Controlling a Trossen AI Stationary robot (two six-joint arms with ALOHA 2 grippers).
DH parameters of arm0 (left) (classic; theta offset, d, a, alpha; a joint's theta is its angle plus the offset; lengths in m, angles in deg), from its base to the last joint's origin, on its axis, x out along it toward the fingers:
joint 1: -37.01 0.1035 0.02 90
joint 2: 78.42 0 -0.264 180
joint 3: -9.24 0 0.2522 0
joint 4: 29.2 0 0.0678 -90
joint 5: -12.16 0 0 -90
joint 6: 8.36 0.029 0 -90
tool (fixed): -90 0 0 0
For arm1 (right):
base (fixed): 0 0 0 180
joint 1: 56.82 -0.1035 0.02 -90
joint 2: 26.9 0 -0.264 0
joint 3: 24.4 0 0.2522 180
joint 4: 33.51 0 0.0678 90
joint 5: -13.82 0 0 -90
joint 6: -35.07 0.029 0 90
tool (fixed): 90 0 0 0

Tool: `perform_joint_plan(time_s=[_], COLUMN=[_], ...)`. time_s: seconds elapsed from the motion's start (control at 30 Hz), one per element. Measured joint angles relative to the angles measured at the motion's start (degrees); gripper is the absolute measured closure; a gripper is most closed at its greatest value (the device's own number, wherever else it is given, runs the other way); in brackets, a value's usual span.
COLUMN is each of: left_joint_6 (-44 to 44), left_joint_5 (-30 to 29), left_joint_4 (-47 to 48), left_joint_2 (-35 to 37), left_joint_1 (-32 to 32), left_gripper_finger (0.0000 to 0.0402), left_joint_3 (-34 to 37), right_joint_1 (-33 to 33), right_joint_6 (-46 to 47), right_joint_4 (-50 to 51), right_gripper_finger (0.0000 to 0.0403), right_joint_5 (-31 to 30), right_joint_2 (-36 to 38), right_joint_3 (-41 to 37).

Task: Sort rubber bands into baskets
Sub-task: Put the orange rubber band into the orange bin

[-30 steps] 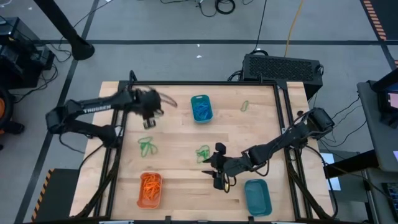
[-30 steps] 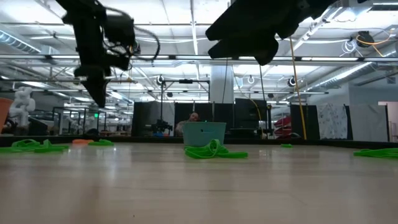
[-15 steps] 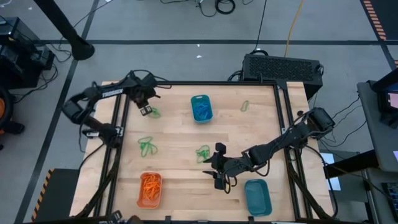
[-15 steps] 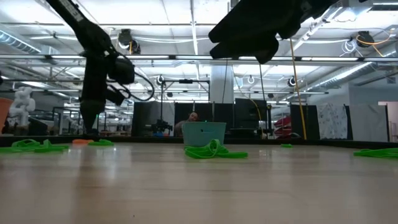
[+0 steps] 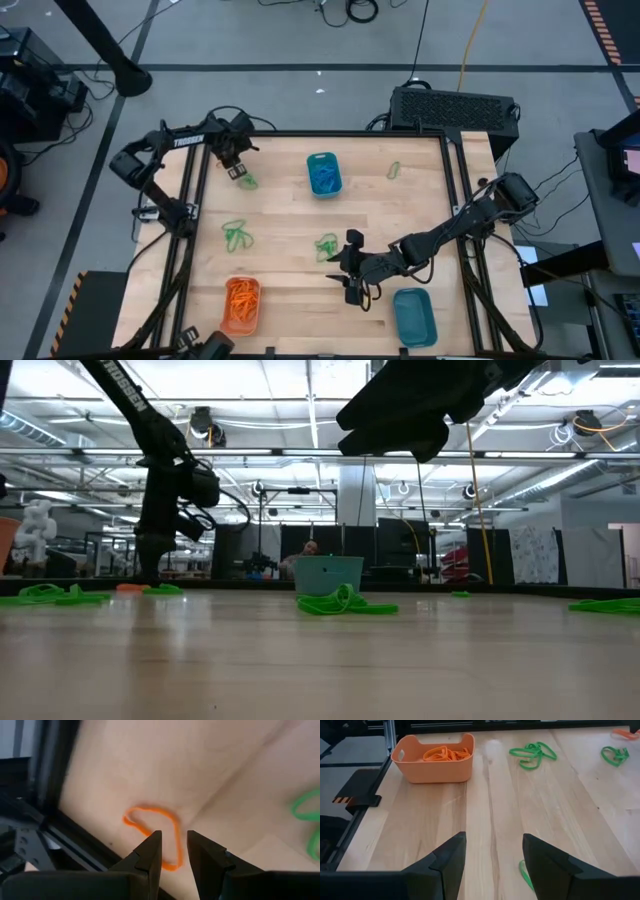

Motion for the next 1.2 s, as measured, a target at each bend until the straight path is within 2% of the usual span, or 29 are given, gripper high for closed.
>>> perform_joint_plan(time_s=[0.23,0.5,0.63,0.9,1.2], left_joint_6=[-0.21,-2.81,-2.66,-0.29,4.98], left_joint_5=[-0.05,-3.39,-4.44,-3.57,-2.86], left_joint_4=[4.77,12.66,12.39,14.6,16.92], left_joint_2=[-4.46,-12.74,-15.18,-19.91,-22.8], left_joint_1=[0.91,-0.15,-0.27,1.07,3.8], left_gripper_finger=[0.0302,0.0302,0.0302,0.0302,0.0307], left_joint_3=[-4.1,-9.34,-11.31,-15.38,-15.76], right_joint_1=[0.0,0.0,-0.18,-1.2,-1.51], right_joint_6=[0.0,0.15,0.73,1.07,0.99], right_joint_4=[0.15,0.19,0.2,0.73,1.02], right_gripper_finger=[0.0216,0.0216,0.0216,0.0216,0.0216], right_joint_5=[0.02,1.87,3.12,3.19,3.11], right_joint_2=[0.0,0.0,0.0,0.0,0.0], right_joint_3=[0.0,0.02,0.02,0.02,0.02])
